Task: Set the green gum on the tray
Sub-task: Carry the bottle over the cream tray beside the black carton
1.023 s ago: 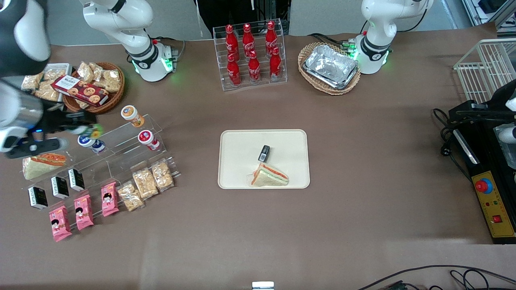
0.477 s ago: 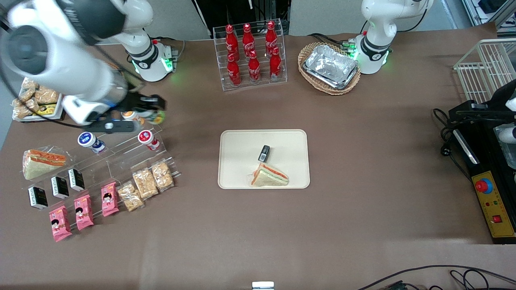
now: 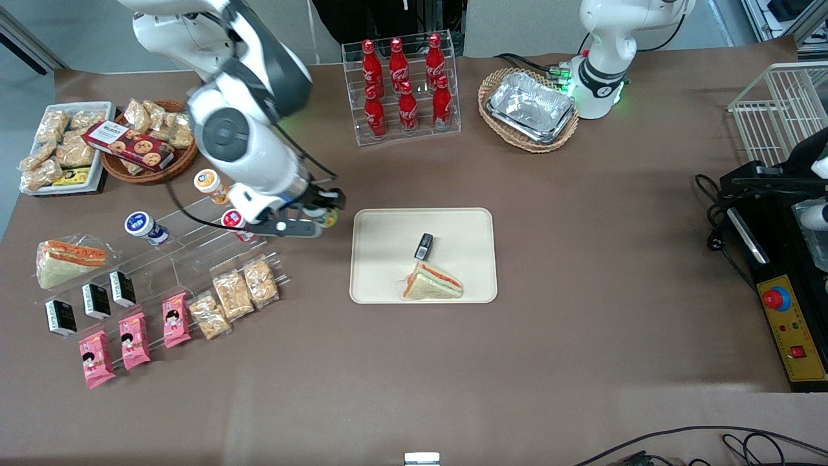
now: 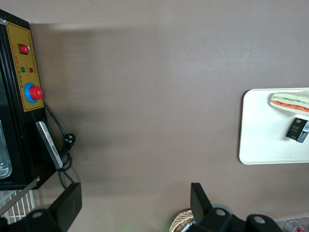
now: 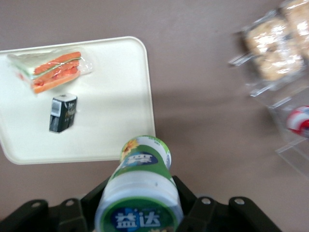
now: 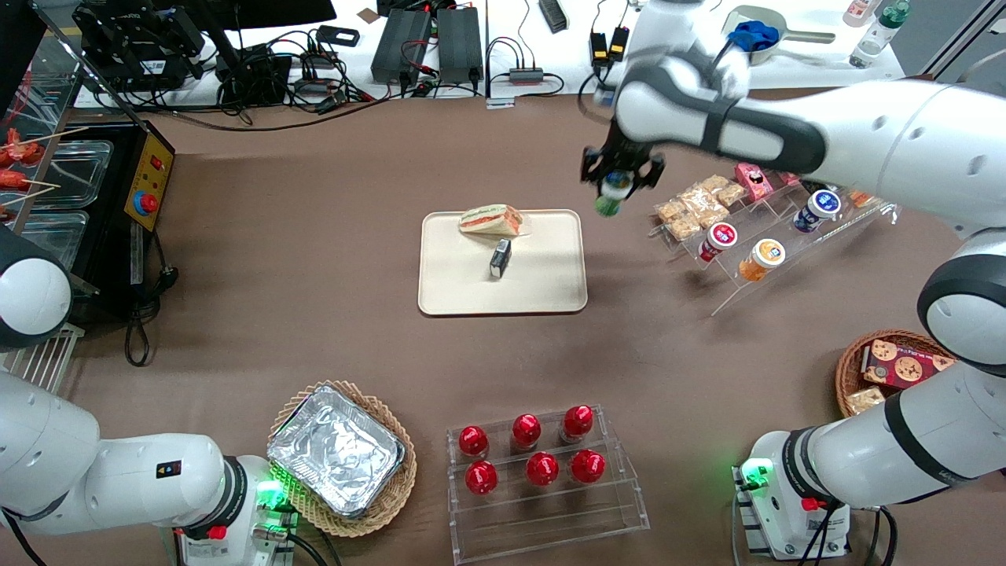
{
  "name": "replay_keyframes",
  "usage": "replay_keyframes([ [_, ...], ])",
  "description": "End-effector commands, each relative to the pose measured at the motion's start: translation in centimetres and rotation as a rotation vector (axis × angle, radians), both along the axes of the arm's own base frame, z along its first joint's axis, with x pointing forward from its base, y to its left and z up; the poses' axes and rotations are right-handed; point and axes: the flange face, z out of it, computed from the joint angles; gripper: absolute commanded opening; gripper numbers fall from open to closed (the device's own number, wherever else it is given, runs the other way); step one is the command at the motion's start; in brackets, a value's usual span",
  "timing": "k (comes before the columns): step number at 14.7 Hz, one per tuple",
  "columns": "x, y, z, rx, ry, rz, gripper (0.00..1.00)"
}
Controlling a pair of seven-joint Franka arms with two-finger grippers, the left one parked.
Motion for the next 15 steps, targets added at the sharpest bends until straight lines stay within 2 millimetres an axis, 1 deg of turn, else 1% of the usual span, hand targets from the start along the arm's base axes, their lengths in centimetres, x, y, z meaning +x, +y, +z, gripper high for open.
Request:
replay_keyframes([
  [1,-1.5,1.5,-5.4,0.006,-0.018,-0.053,0.52],
  [2,-1.7,2.6,-7.1,0.010,-0.011,-0.057,0.52],
  [4,-1.6,3.8,-10.7,0.017,-0.001,-0.072,0.52],
  [7,-2.4,5.9,-15.0,-0.001,0.005,-0.094,0.52],
  [9,-3.0,6.6,-17.3,-0.040,-0.007,-0.089,0.52],
  [11,-3.0,7.0,-18.9,-0.039,-0.017,-0.093,0.52],
  [12,-2.9,6.9,-19.4,-0.035,-0.019,-0.097,0.52],
  [14,-3.5,7.9,-20.5,-0.025,-0.022,-0.086,0.52],
  [15,-3.5,7.9,-21.0,-0.021,-0.022,-0.088,0.53],
])
